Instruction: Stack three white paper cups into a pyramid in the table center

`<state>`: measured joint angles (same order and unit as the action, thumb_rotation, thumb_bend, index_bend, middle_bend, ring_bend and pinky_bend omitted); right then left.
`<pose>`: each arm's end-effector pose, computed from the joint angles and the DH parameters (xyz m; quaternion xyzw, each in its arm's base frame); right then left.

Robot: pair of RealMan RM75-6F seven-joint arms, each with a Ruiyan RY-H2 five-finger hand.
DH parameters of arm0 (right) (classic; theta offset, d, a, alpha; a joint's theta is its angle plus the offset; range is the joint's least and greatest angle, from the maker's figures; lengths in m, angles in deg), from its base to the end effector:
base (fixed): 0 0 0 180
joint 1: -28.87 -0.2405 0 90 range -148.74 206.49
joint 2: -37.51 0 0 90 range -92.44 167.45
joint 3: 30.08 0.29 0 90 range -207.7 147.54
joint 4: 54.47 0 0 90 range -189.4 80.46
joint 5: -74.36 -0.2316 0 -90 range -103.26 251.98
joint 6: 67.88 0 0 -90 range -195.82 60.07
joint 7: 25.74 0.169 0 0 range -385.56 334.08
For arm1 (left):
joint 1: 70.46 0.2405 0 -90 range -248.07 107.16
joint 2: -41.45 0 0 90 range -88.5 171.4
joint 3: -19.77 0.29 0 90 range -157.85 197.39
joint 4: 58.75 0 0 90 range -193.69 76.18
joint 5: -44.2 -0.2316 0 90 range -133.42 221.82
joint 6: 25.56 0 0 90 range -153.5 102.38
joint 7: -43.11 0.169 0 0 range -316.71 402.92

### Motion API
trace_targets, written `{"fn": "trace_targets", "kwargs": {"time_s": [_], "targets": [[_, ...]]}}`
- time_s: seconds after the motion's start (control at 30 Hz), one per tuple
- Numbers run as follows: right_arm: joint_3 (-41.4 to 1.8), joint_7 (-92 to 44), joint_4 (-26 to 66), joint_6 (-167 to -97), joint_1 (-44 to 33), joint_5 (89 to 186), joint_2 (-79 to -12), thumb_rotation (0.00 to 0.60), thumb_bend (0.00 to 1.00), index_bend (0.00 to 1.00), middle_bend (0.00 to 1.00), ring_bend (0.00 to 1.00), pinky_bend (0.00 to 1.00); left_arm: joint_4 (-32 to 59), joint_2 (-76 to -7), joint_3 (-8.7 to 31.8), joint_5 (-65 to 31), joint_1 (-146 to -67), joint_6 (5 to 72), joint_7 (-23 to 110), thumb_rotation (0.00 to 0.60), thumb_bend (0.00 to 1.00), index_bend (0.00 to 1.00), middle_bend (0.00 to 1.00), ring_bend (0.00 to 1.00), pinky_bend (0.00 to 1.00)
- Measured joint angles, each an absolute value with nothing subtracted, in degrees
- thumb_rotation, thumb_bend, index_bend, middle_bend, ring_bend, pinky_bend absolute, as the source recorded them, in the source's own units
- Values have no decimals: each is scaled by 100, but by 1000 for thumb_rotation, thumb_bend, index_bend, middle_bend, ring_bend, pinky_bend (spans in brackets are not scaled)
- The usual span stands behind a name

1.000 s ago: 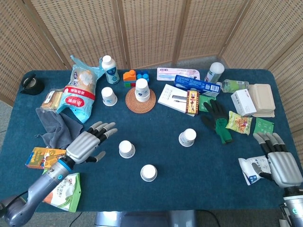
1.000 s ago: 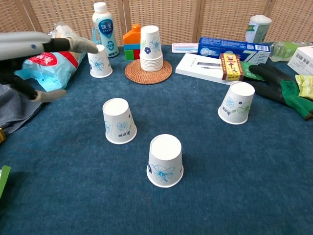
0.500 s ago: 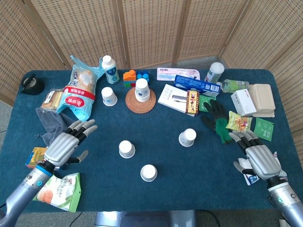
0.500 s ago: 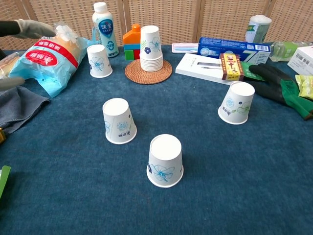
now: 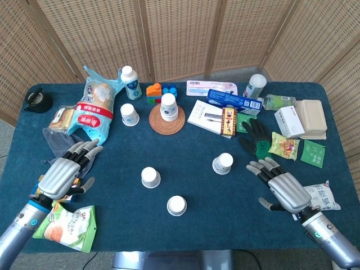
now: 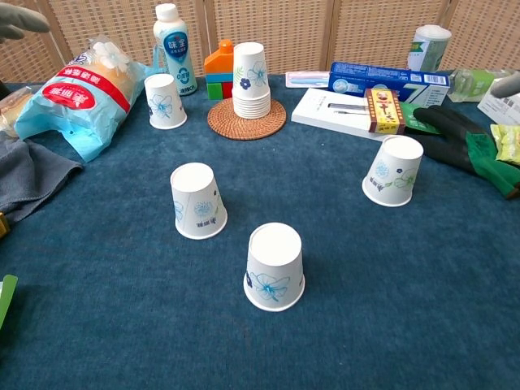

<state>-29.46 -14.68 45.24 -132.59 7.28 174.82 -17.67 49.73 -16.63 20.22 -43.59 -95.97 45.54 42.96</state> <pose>-0.2606 -0.2681 0.1206 0.7608 -0.3815 0.3808 0.3616 -0.2203 0.2798 0.1157 -0.7107 -0.3891 -0.4306 0.3977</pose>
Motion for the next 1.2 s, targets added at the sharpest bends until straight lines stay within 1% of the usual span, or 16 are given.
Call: {"fn": "trace_targets", "kwargs": {"time_s": [0.3,0.77,1.03,1.2], "targets": [[-3087,-1334,4556,-13102,434,17736,-1849,600,375,7,0,0,71,5077,-1436,2105,-4428,-9339,4693,4076,600,476,0,0,0,107],[-3248,-1418,4690,-12935,133,17879,-1913,600,373,9,0,0,71,5053,-1274,2051,-4479,-9184,4746,3800,600,476,0,0,0,111],[-3261,-1478,4647,-12917,95,17689,-1918,600,374,9,0,0,72,5130,-1242,2101,-4698,-9218,4570,3875,600,476,0,0,0,111],[-3210,-1495,4641,-13047,135,17507,-1862,600,373,6,0,0,72,5198,-1292,2141,-4842,-9314,4347,4076,600,476,0,0,0,110]]}}
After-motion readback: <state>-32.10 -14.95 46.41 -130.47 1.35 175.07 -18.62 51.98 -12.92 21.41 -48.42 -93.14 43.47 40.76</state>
